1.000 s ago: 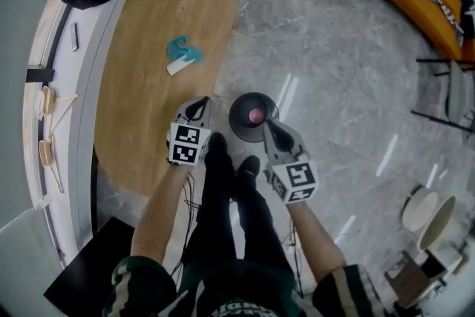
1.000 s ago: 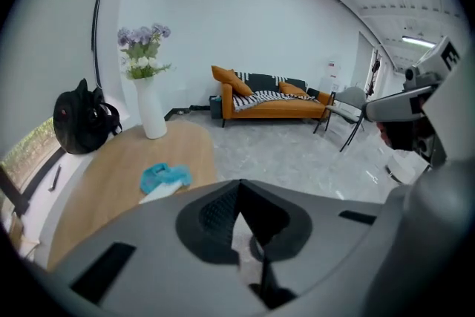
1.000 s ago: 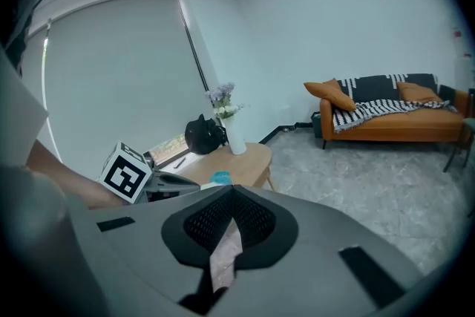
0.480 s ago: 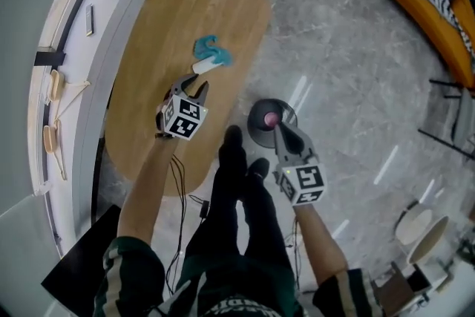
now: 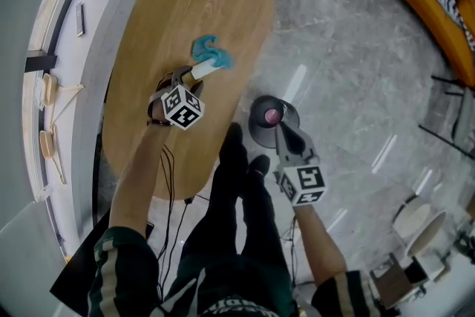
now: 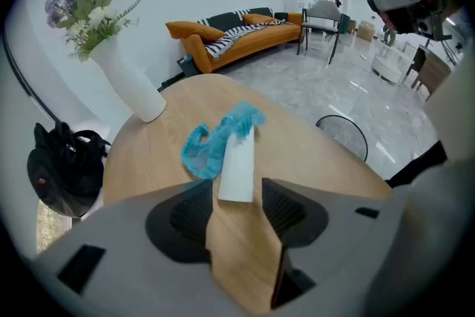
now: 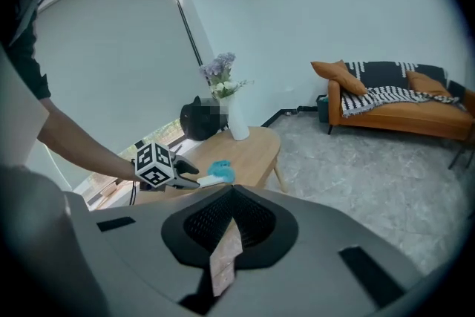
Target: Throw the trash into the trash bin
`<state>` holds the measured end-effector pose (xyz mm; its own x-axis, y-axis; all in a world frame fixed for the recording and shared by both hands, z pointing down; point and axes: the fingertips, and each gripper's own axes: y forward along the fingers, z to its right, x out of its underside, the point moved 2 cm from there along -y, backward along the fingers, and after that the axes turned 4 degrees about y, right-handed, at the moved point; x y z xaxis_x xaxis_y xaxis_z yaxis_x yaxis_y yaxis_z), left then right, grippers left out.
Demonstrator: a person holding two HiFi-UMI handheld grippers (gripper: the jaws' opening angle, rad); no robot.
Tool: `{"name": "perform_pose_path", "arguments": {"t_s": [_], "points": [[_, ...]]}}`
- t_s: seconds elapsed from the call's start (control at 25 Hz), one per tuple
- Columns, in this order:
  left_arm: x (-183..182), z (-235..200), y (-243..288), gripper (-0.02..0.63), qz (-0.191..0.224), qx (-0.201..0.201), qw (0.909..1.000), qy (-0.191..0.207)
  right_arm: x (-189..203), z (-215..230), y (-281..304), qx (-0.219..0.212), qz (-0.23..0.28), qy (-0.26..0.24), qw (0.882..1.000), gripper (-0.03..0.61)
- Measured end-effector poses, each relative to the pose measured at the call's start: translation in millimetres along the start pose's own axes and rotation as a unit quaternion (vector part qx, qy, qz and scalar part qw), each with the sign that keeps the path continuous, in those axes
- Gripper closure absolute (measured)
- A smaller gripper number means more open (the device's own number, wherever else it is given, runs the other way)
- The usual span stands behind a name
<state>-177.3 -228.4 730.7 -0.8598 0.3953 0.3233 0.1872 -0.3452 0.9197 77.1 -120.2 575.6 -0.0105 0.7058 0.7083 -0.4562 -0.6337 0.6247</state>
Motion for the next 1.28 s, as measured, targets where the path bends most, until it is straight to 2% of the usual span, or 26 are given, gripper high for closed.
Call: {"name": "perform_pose_path", "arguments": {"t_s": [0.12,0.32,0.44,0.64,0.92,1.28], "points": [[6.1,0.6,14.9,0.423,-0.019,0.015,0.9996,0.015,-1.5,1.8,5.5,0.005,-0.008,0.002,1.000,0.578],[11.2,-4.7,25.1,0.425,-0.032,0.018,0.9992,0.017,-0.7,8.6,9.9,0.017,-0.003,0.021,1.000,0.578],[10.5,-5.1,24.1,0.462,-0.032,0.017,0.9991,0.021,-1.4,12.6,8.3,0.021,-0.003,0.026,0.999,0.578],[14.9,-3.3,14.6,0.474,-0.029,0.014,0.9994,0.014,-1.2,11.6,4.2,0.017,-0.001,0.015,1.000,0.578],[33.7,13.5,-5.9,0.482,-0.032,0.009,0.9993,-0.013,7.2,2.0,-9.0,0.016,-0.001,0.019,1.000,0.578],[59.4,68.1,-47.2,0.486,-0.031,0.015,0.9970,-0.070,17.2,-11.2,-39.1,-0.001,0.020,0.008,1.000,0.578]]}}
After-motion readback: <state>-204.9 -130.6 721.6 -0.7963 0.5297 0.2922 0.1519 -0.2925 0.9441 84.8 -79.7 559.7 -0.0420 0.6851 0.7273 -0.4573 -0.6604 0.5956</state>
